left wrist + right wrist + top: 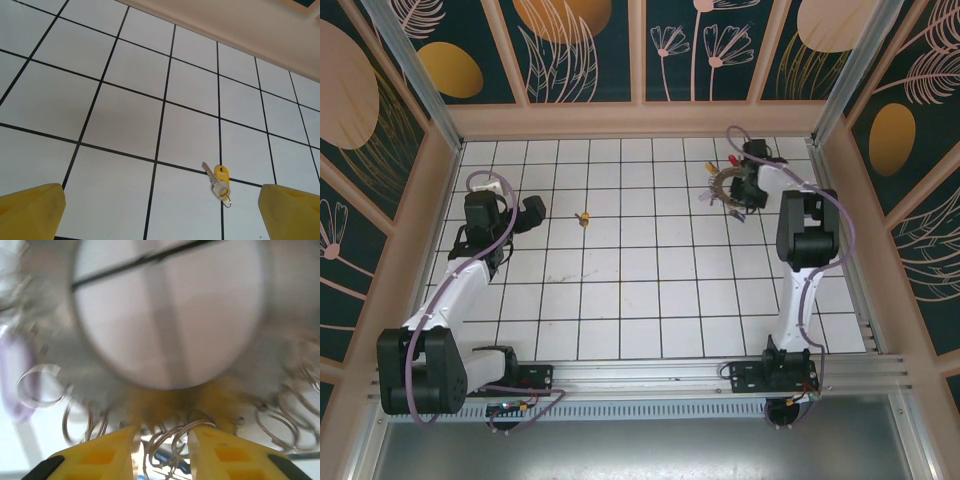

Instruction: Put the keys on the keyring

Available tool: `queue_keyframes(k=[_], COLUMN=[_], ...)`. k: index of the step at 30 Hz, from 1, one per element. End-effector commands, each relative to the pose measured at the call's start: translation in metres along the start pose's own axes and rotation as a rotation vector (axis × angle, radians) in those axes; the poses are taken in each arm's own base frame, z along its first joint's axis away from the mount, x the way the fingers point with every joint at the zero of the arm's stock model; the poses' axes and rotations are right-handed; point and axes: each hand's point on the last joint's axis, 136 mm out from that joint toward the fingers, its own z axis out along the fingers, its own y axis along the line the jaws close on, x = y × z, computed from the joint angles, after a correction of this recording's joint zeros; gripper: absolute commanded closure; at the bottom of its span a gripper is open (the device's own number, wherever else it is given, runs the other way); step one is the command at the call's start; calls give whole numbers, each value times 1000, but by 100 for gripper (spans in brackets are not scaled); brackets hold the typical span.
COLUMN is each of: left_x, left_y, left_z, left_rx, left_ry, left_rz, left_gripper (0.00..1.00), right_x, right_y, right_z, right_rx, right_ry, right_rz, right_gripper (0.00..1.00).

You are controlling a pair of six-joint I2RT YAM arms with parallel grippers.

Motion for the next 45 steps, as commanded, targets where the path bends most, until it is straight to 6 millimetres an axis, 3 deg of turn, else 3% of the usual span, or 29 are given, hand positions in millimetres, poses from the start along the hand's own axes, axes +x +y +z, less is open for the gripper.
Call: queue_keyframes(k=[1, 3, 6, 10, 15, 18, 25, 29, 32, 36, 42, 45], left_x=[-4, -2, 1, 2, 0, -2, 0, 1, 2, 2, 2, 2], left_y=[3, 4, 3, 1, -26, -34, -33, -34, -35, -35, -36, -36], left_z=[0, 2, 4, 4, 1, -3, -2, -1, -2, -1, -2, -2], left_rx=[-28, -29, -24, -10, 148, 200, 193, 199, 207, 212, 213, 215], left_ry=[-7, 2, 19, 20, 4, -14, -9, 1, 1, 4, 3, 1], left_rz=[-6, -9, -15, -11, -1, -2, 2, -2, -2, -3, 1, 2], left_gripper=[1, 1, 1, 1, 1, 1, 2, 1, 1, 1, 1, 2], right_x=[45, 53, 50, 36, 30, 30, 26, 24, 24, 29, 24, 33], right_y=[71, 102, 117, 98, 66, 54, 69, 52, 61, 86, 74, 72], right_z=[-7, -12, -22, -43, -61, -59, -47, -34, -34, -33, -24, -23], right_rx=[-238, -308, -320, -241, -113, -59, -39, 36, -12, -59, 30, 43], right_ry=[119, 124, 99, 45, -25, -39, -40, -30, -16, -19, -7, 11], right_rz=[20, -2, -43, -80, -126, -151, -219, -297, -313, -389, -417, -435], right_gripper=[67, 65, 62, 59, 59, 60, 67, 70, 73, 73, 73, 66])
